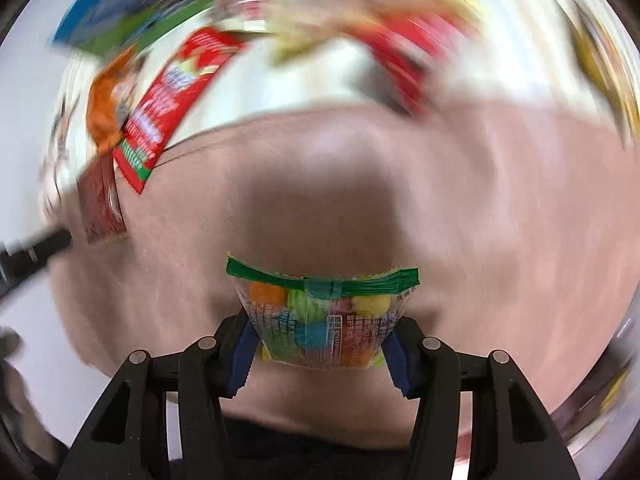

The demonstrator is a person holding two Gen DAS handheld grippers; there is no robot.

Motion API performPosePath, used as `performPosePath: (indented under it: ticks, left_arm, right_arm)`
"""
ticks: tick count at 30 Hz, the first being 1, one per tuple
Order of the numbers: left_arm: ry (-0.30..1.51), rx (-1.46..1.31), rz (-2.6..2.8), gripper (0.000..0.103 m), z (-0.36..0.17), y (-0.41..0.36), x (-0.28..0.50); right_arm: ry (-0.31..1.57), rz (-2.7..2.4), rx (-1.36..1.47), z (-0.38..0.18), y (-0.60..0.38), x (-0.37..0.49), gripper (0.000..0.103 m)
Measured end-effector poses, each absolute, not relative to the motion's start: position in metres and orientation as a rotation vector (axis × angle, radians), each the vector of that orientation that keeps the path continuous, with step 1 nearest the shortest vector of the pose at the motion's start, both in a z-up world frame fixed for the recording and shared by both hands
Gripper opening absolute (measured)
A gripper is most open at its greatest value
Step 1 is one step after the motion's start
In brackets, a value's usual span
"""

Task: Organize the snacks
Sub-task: 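Grasp the red-brown packet with the left tool while the right tool grasps the candy bag, then carry the red-brown packet and candy bag over the box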

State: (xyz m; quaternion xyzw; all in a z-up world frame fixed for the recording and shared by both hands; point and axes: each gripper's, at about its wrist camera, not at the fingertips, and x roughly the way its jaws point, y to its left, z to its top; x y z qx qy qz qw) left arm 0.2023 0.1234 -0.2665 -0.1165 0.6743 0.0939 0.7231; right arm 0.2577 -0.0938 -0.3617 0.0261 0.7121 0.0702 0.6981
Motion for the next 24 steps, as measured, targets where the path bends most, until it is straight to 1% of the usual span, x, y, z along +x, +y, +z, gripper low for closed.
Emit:
performPosePath:
  ticks: [3,4,6,7,10,11,12,13,14,16,17,18,19,20,24]
  left_arm:
    - [1.505,-0.308,0.216,0.091,-0.278,0.140,0.216]
    - [1.517,-0.323,0.208,0.091,-0.283,0.143,0.222]
    - [1.548,-0.350,0.184,0.091,-0.298,0.145,0.231]
    - [1.564,-0.355,0.174,0.091,-0.306,0.147,0.237]
    - [1.598,-0.343,0.159,0.091,-0.326,0.148,0.247]
    - [1.591,-0.326,0.160,0.088,-0.331,0.147,0.248]
    - [1.574,-0.311,0.166,0.076,-0.332,0.150,0.250]
    - [1.556,-0.294,0.175,0.070,-0.332,0.150,0.249]
    - [1.545,-0.274,0.181,0.054,-0.331,0.149,0.248]
    - [1.534,-0.245,0.177,0.053,-0.329,0.147,0.242]
    - [1.537,-0.238,0.179,0.053,-0.329,0.144,0.240]
    - [1.542,-0.230,0.182,0.053,-0.329,0.143,0.231]
    - [1.547,-0.226,0.184,0.053,-0.331,0.136,0.222]
    - [1.556,-0.230,0.190,0.053,-0.332,0.134,0.212]
    - [1.596,-0.272,0.174,0.053,-0.343,0.123,0.173]
  right_arm:
    - [1.626,0.187,-0.011,-0.369,-0.068,0.280,0.058]
    - [1.631,0.188,-0.009,-0.370,-0.064,0.284,0.060]
    - [1.651,0.189,0.000,-0.371,-0.060,0.292,0.067]
    - [1.653,0.188,0.026,-0.371,-0.062,0.292,0.075]
    - [1.659,0.184,0.085,-0.368,-0.069,0.289,0.076]
    - [1.667,0.182,0.104,-0.370,-0.070,0.286,0.076]
    - [1.672,0.178,0.120,-0.371,-0.076,0.284,0.076]
    - [1.674,0.169,0.134,-0.374,-0.081,0.282,0.076]
    - [1.673,0.164,0.141,-0.377,-0.086,0.280,0.076]
    - [1.655,0.147,0.153,-0.382,-0.096,0.275,0.075]
    - [1.643,0.138,0.146,-0.382,-0.103,0.273,0.073]
    - [1.629,0.130,0.120,-0.382,-0.102,0.270,0.070]
    - [1.617,0.131,0.091,-0.382,-0.100,0.268,0.061]
    - [1.613,0.139,0.072,-0.381,-0.098,0.263,0.058]
    - [1.640,0.175,0.064,-0.380,-0.102,0.230,0.057]
